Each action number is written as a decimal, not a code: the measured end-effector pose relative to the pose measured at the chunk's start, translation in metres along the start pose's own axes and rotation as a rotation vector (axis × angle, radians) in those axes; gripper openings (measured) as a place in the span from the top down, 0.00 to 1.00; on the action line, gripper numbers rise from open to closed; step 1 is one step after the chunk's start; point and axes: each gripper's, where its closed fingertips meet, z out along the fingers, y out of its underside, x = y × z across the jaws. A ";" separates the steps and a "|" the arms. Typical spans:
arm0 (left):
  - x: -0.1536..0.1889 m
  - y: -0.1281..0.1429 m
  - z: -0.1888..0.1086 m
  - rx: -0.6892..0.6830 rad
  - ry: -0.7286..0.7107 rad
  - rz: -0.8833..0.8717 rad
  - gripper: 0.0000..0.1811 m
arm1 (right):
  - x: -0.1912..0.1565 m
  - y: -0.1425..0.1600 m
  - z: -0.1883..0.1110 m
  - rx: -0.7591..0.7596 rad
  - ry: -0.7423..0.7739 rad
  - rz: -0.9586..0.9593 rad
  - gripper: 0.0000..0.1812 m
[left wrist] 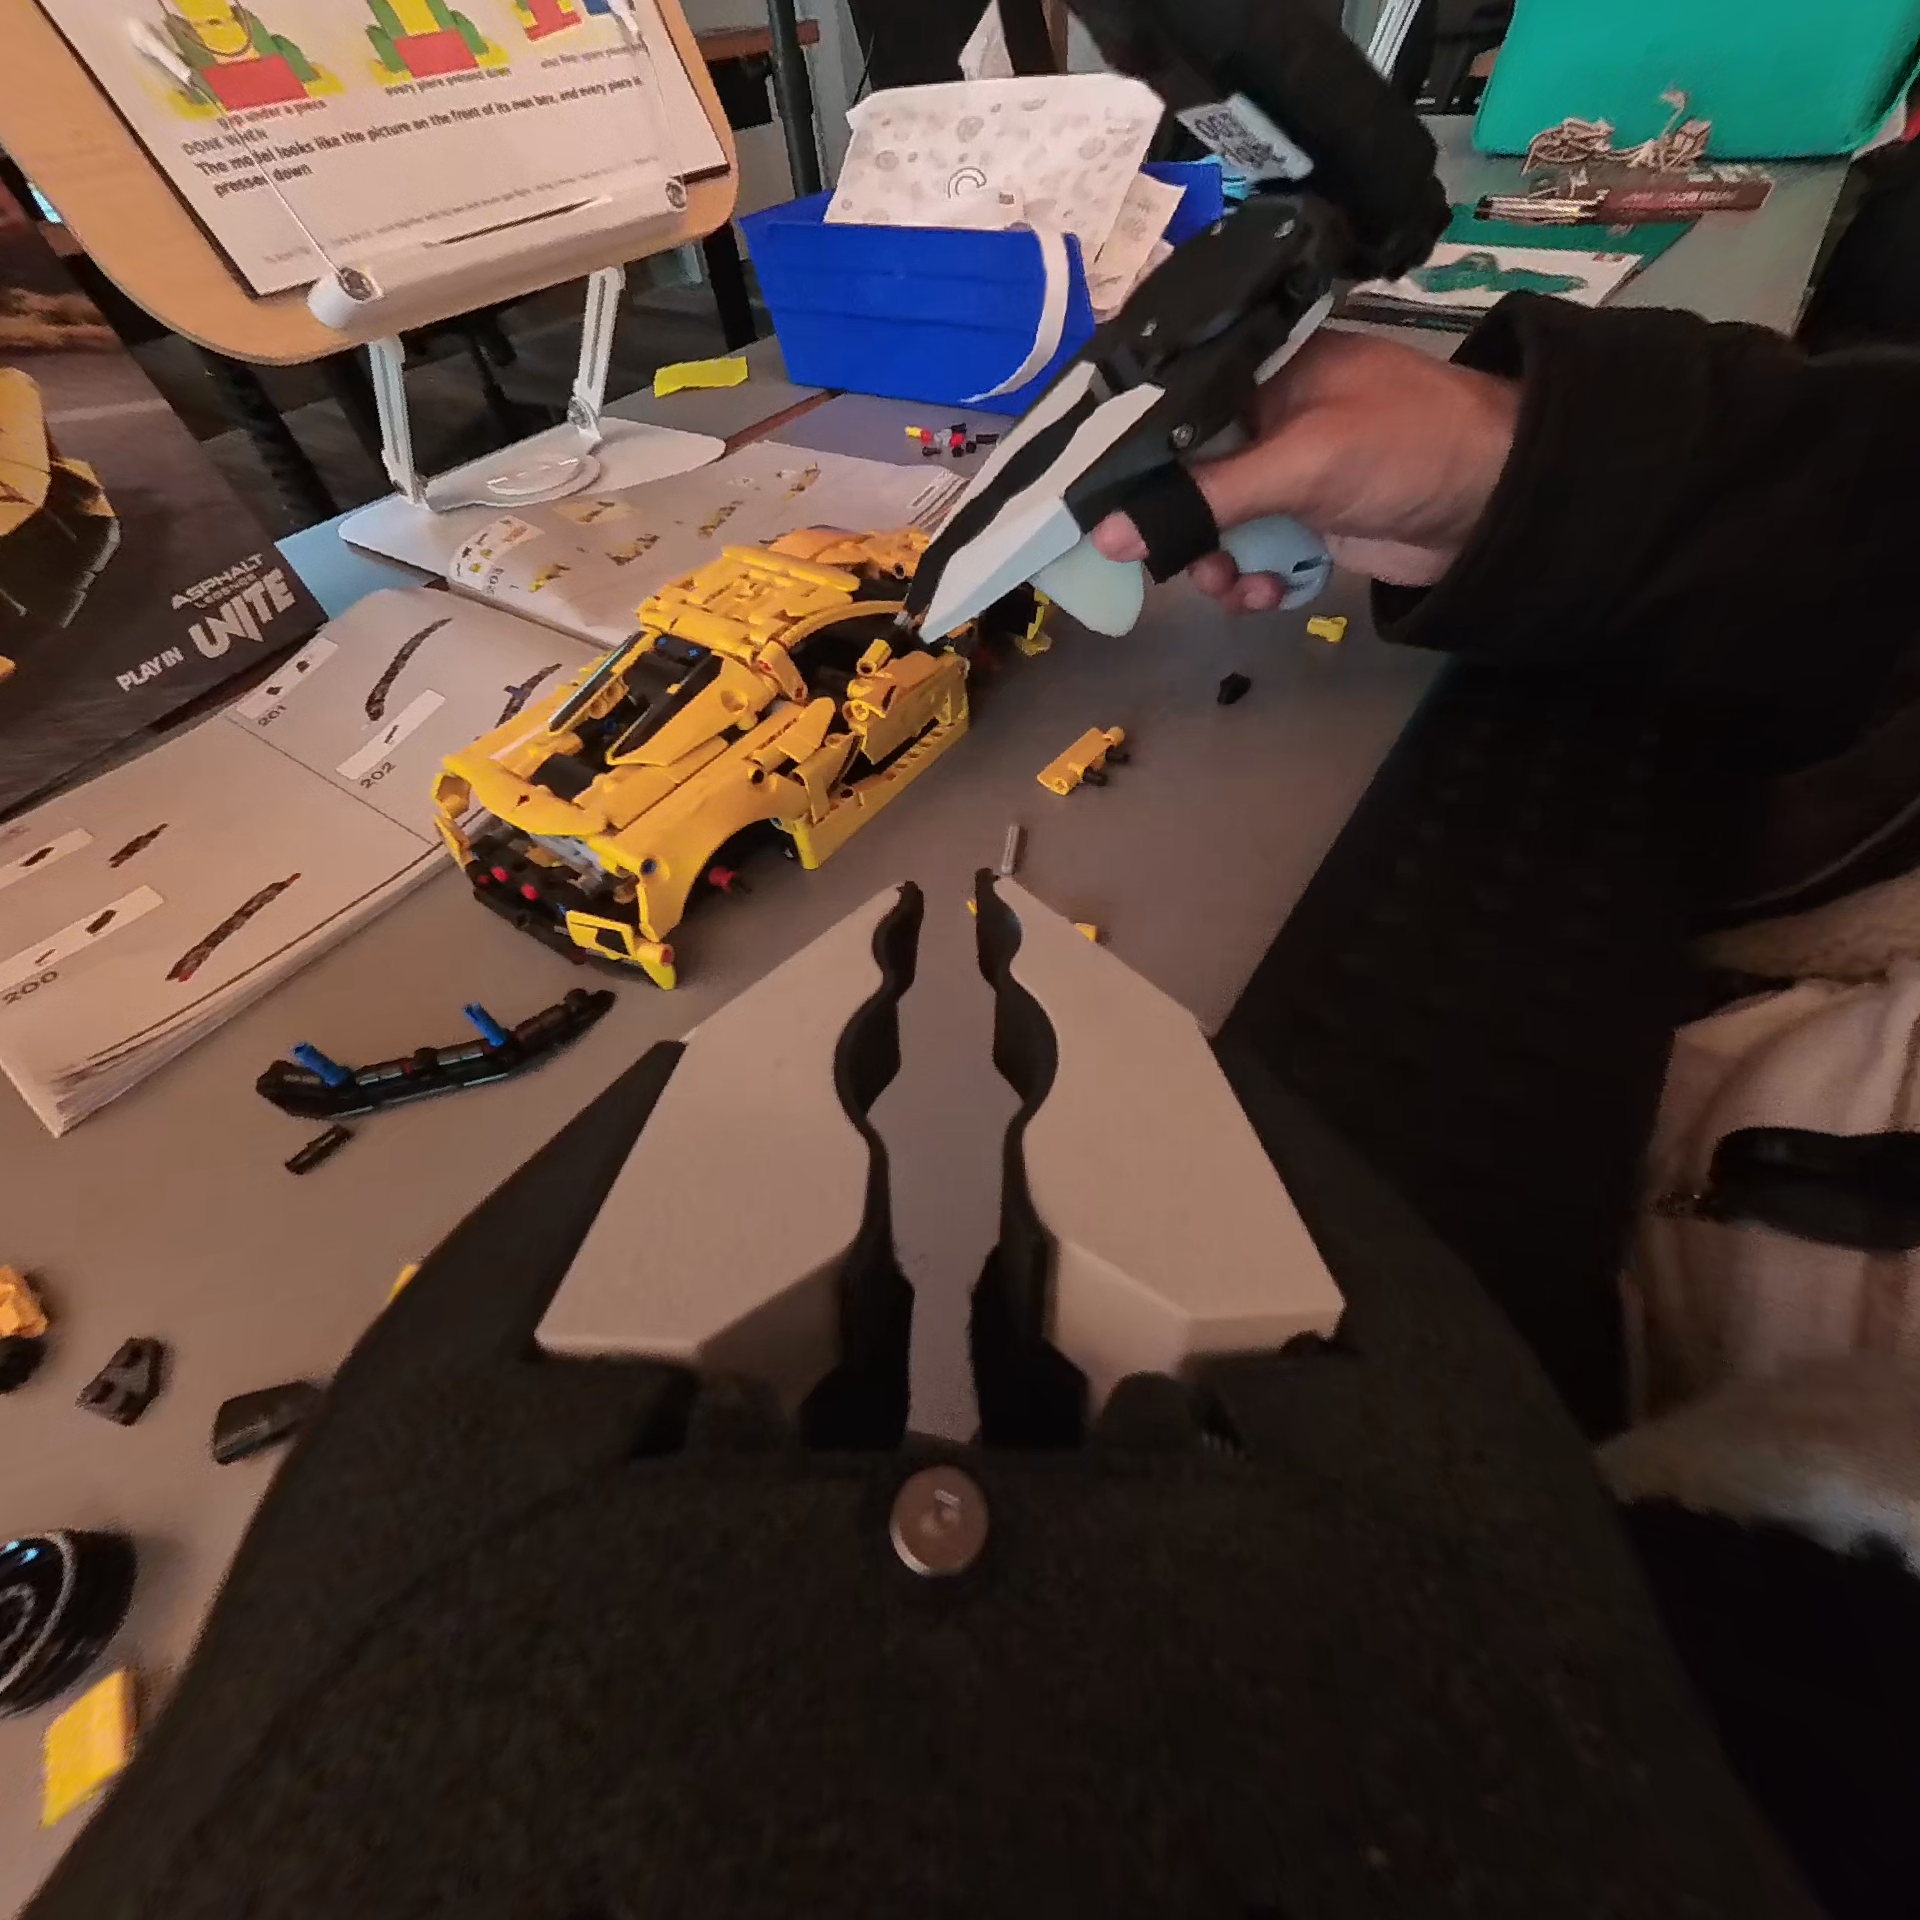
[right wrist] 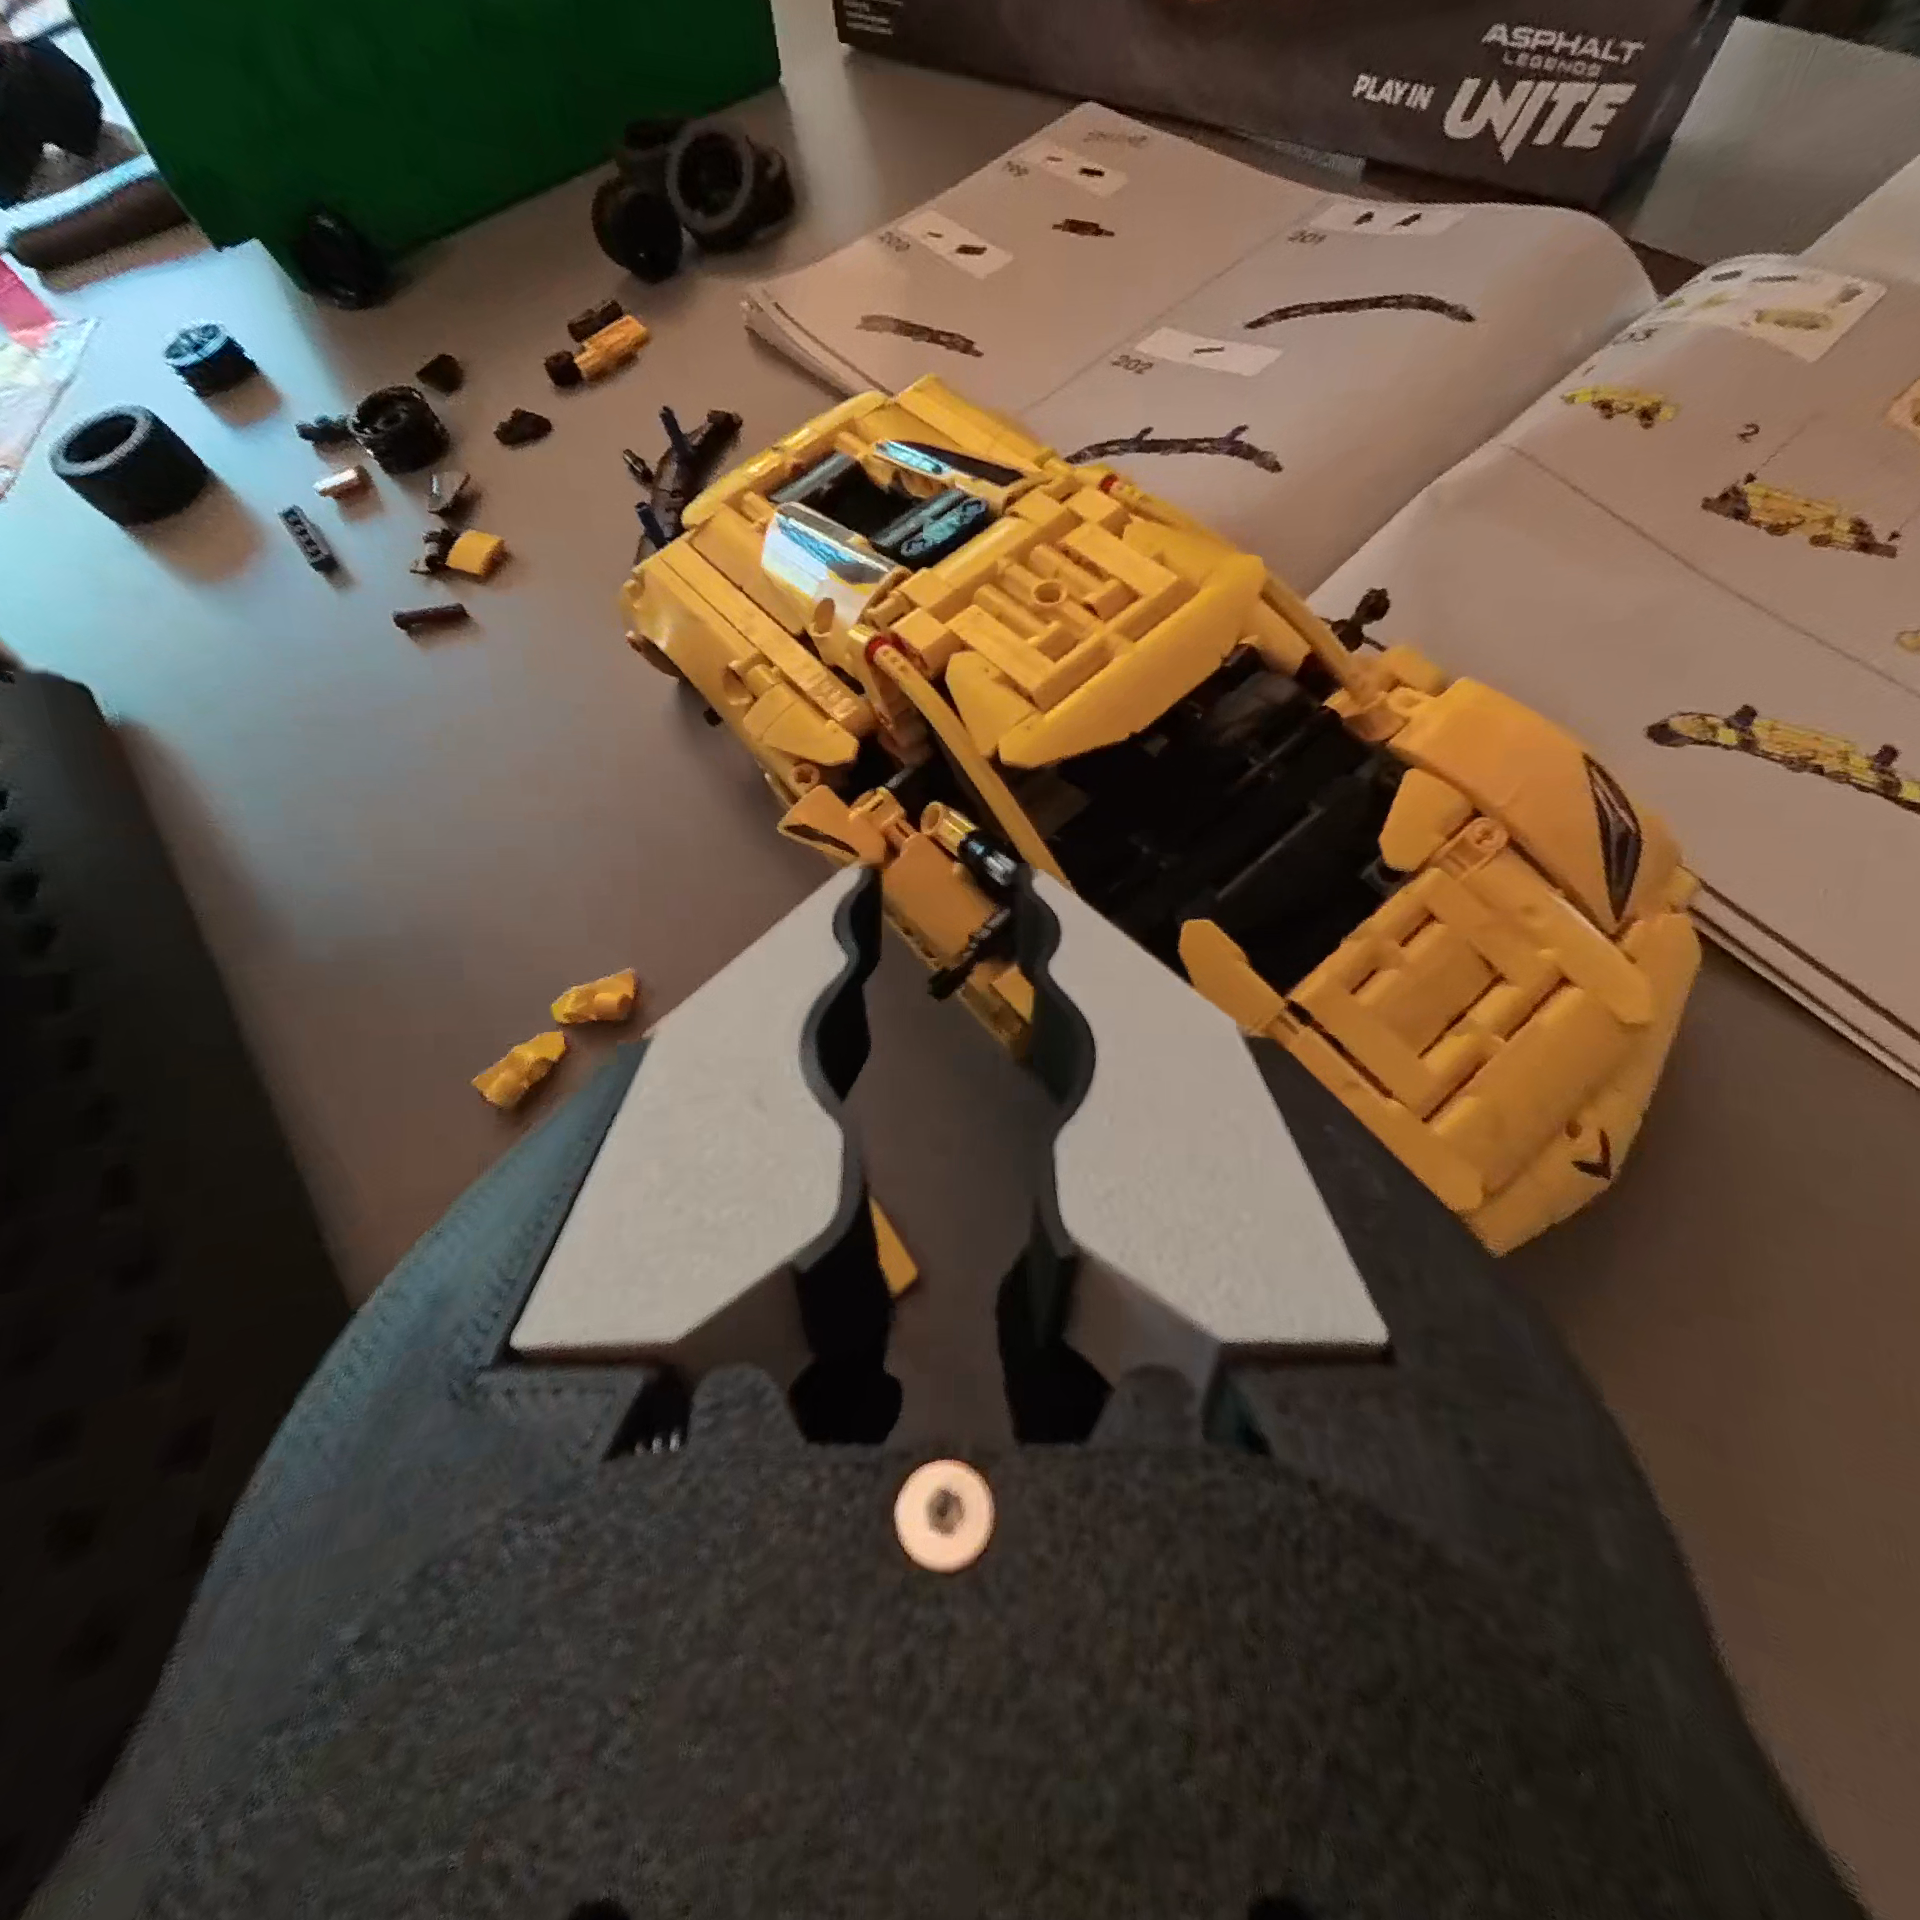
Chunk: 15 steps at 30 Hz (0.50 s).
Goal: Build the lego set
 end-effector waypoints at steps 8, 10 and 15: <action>-0.012 0.007 0.009 -0.026 0.022 -0.014 0.94 | -0.006 -0.011 0.003 0.043 0.004 0.034 0.88; -0.013 0.009 0.011 -0.028 0.029 -0.020 0.94 | -0.009 -0.013 0.003 0.045 -0.009 0.031 0.90; -0.015 0.010 0.011 -0.029 0.034 -0.030 0.94 | -0.020 -0.005 0.005 -0.024 -0.069 0.035 0.95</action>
